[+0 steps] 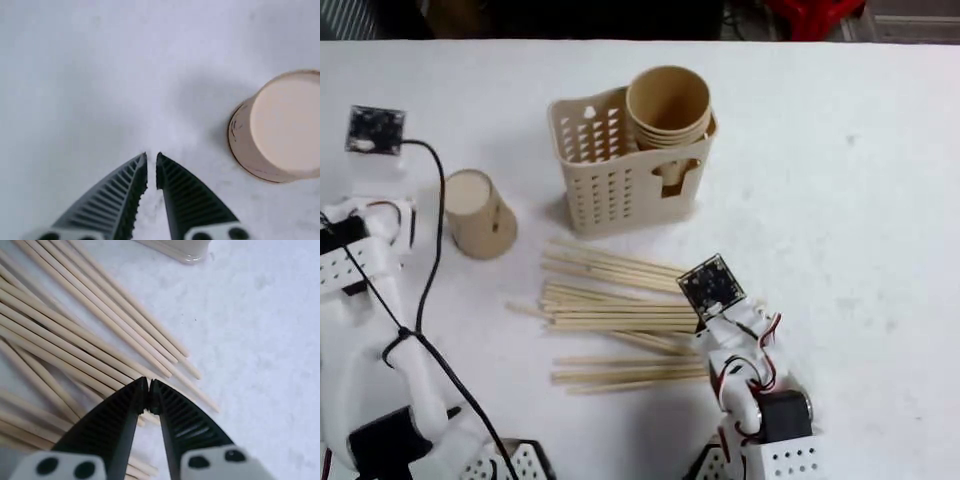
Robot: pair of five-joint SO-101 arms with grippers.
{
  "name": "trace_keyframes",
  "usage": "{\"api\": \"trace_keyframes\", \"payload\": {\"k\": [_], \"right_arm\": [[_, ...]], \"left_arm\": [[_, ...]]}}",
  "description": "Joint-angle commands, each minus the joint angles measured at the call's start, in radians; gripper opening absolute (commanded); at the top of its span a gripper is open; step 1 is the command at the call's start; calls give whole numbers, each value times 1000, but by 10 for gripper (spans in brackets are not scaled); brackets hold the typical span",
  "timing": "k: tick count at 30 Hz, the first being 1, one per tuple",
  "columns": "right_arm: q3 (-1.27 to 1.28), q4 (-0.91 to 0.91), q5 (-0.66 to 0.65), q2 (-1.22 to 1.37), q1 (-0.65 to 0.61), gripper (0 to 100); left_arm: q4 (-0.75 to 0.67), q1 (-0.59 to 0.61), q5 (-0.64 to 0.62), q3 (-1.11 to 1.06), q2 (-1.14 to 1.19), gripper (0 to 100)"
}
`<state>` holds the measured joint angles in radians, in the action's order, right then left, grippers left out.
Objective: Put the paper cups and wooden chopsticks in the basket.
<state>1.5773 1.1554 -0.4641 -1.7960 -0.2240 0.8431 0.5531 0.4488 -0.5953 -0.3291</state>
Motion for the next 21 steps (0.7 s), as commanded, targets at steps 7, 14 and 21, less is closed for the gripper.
{"api": "trace_keyframes", "payload": {"k": [7,14,21], "right_arm": [[-3,-21,-11,-7,2,17],[-3,-21,-11,-7,2,17],[-3,-21,-11,-7,2,17]], "left_arm": [[132,-179,-160,236,-38,57],[-63,-263,-170,91,-35,57],[-241,-197,-140,-114,-33,57]]}}
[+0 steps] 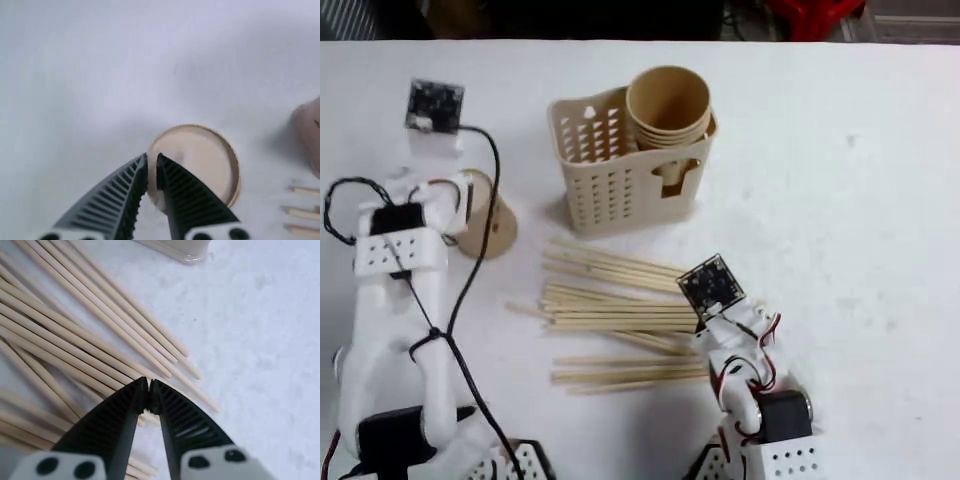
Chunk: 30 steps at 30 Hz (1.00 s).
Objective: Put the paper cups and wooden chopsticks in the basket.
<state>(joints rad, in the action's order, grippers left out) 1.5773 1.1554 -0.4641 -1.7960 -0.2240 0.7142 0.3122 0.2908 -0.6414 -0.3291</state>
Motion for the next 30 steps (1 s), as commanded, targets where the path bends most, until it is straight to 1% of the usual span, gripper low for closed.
{"api": "trace_keyframes", "payload": {"k": [1,3,10,12,15,17,19,21,23,25,27,30], "right_arm": [[-3,-21,-11,-7,2,17],[-3,-21,-11,-7,2,17],[-3,-21,-11,-7,2,17],[-3,-21,-11,-7,2,17],[-3,-21,-11,-7,2,17],[-3,-21,-11,-7,2,17],[-3,-21,-11,-7,2,17],[-3,-21,-11,-7,2,17],[-3,-21,-11,-7,2,17],[-3,-21,-11,-7,2,17],[-3,-21,-11,-7,2,17],[-3,-21,-11,-7,2,17]], "left_arm": [[-135,54,49,-91,-33,56],[-155,91,87,-120,-33,55],[-163,288,103,-127,-42,55],[-157,329,132,-112,-42,55],[-141,403,135,-48,-44,57],[-98,449,94,35,-44,58],[-26,479,78,138,-44,59],[78,481,80,245,-44,85],[212,447,101,345,-41,140],[359,374,155,423,-35,188],[489,292,180,486,-35,203],[614,174,176,572,-30,204]]}}
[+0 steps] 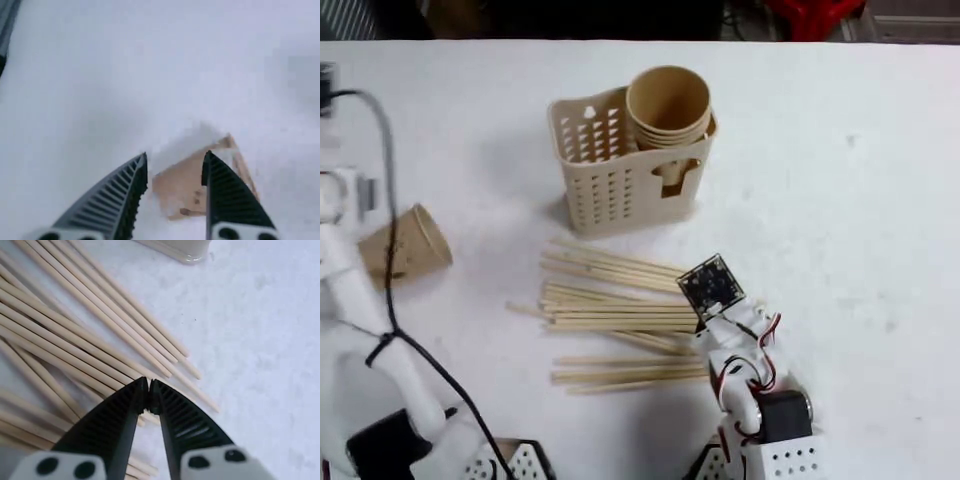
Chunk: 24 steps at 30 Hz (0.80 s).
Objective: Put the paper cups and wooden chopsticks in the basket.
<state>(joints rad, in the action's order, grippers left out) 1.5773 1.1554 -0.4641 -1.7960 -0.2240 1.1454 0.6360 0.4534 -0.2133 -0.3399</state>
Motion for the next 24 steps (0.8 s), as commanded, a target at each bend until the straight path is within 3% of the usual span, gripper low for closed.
{"api": "trace_keyframes", "payload": {"k": [1,4,10,19,24], "right_arm": [[-3,-21,-11,-7,2,17],[-3,-21,-11,-7,2,17],[-3,-21,-11,-7,2,17],[-2,-21,-11,-7,2,17],[-2,-21,-11,-7,2,17]], "left_arm": [[209,-180,20,164,-19,206],[253,-237,60,189,13,207],[359,-242,180,327,268,207],[606,-272,193,697,535,207],[623,-285,193,747,638,203]]}}
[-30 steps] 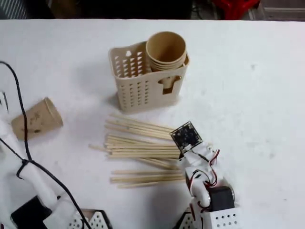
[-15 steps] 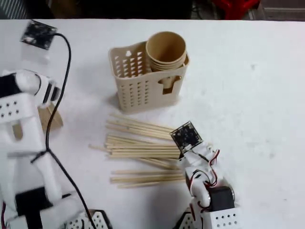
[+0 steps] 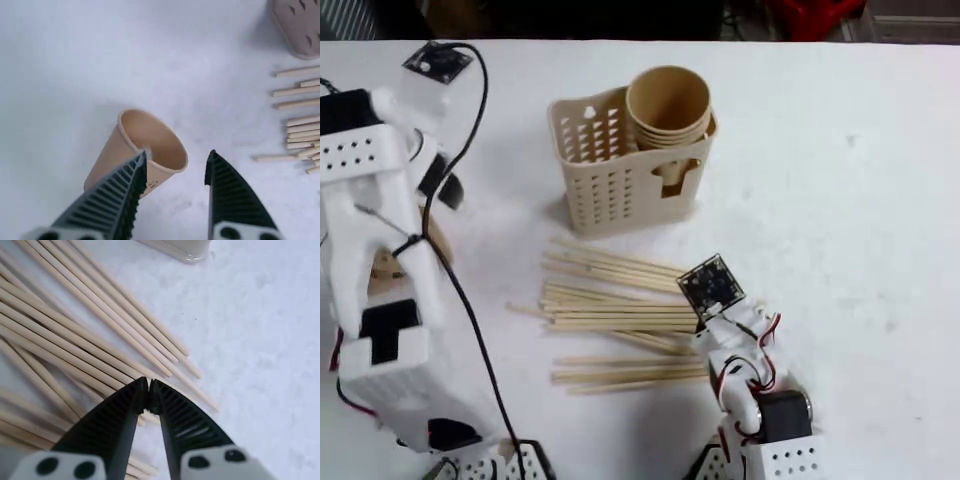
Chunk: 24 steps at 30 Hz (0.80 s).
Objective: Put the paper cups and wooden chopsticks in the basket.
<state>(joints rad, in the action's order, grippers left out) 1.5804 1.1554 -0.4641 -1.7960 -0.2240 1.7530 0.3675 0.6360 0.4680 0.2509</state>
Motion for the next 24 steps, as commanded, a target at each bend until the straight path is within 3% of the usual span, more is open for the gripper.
{"api": "trace_keyframes", "payload": {"k": [1,11,24], "right_arm": [[-5,-21,-11,-7,2,17],[-5,-21,-11,-7,2,17],[-5,-21,-11,-7,2,17]], "left_arm": [[15,-18,11,66,62,203],[-5,24,18,68,127,203],[-69,346,279,58,128,173]]}}
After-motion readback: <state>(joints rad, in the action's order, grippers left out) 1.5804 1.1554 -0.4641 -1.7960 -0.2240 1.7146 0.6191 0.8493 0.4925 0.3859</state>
